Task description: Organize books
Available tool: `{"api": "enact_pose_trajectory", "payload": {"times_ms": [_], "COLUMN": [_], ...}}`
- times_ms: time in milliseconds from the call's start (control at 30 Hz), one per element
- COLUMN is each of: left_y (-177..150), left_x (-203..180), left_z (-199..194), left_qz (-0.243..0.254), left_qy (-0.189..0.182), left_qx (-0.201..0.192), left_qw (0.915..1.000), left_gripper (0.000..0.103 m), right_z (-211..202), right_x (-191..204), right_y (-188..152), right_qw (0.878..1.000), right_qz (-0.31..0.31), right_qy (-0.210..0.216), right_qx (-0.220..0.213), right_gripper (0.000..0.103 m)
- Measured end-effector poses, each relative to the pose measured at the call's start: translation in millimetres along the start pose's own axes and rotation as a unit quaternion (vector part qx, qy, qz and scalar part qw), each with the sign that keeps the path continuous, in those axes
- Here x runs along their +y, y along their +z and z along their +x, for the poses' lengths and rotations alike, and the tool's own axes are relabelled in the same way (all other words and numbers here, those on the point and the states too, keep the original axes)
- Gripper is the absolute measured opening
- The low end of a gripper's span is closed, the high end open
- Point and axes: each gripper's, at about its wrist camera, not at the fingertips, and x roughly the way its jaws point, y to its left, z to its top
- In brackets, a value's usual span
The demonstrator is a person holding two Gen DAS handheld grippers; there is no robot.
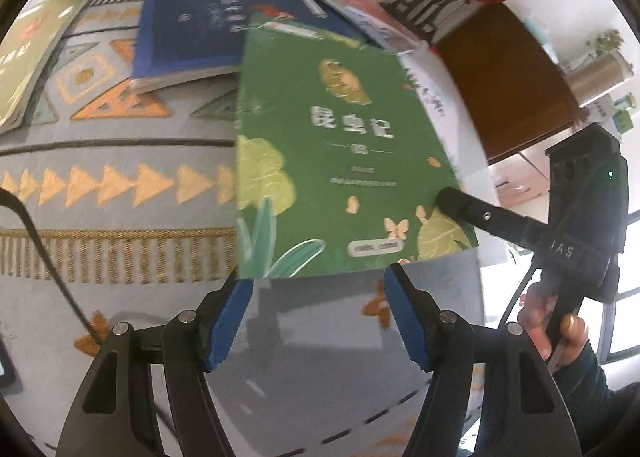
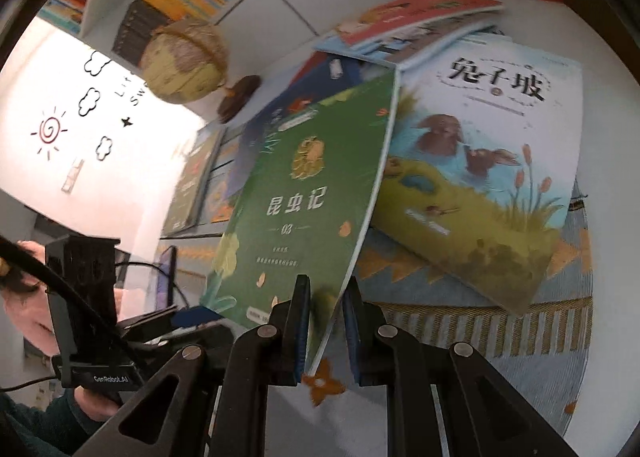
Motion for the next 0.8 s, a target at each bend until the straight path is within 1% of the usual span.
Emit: {"api": "enact_pose_trajectory", "payload": {"times_ms": [100, 200, 300, 367, 433, 500, 600, 633, 667, 700, 767, 800], "left_y": [6, 21, 37, 43, 45, 46, 48, 49, 50, 50, 48, 48], "left_x": [9, 16, 27, 30, 25, 23, 18, 17, 17, 18, 22, 25], "left_z": [-5, -6, 8, 16, 22, 22, 25, 24, 21, 17, 6, 1], "left_qz": [-0.002, -0.005, -0.014, -0.008, 0.009, 0.015, 0.009, 0.005, 0.003, 0.001, -0.021, -0.036], "left_qy": [0.006, 0.018, 0.030, 0.025, 0.014, 0.013, 0.017, 0.019, 0.015, 0.003, -0.060, -0.090], "left_qx": [-0.010, -0.033, -0.031, -0.029, -0.030, -0.032, -0.035, -0.034, -0.036, -0.038, -0.039, -0.037], "left_qw": [0.9999, 0.9993, 0.9990, 0.9992, 0.9994, 0.9993, 0.9992, 0.9992, 0.9992, 0.9993, 0.9972, 0.9946], "left_gripper": [0.065, 0.067, 0.067, 0.067, 0.068, 0.069, 0.072, 0.072, 0.072, 0.072, 0.072, 0.072], "right_z": [3, 2, 2, 4, 10, 16, 24, 28, 28, 27, 14, 4], "right_x": [-6, -7, -8, -10, -11, -14, -21, -25, -27, -30, -37, -40], "right_y": [1, 2, 3, 2, 2, 1, -2, -3, -3, -4, -5, -5], "right_qw": [1.000, 1.000, 1.000, 1.000, 1.000, 0.999, 0.999, 0.998, 0.997, 0.996, 0.990, 0.984], "right_qz": [0.011, 0.019, 0.022, 0.022, 0.022, 0.029, 0.044, 0.056, 0.065, 0.077, 0.105, 0.118], "right_qy": [0.000, 0.005, 0.003, -0.002, -0.007, -0.009, 0.010, 0.027, 0.033, 0.046, 0.099, 0.135], "right_qx": [0.003, 0.000, 0.003, 0.006, 0.014, 0.017, 0.021, 0.020, 0.017, 0.015, -0.007, -0.025], "right_gripper": [0.015, 0.015, 0.015, 0.015, 0.015, 0.015, 0.016, 0.019, 0.019, 0.019, 0.019, 0.019]}}
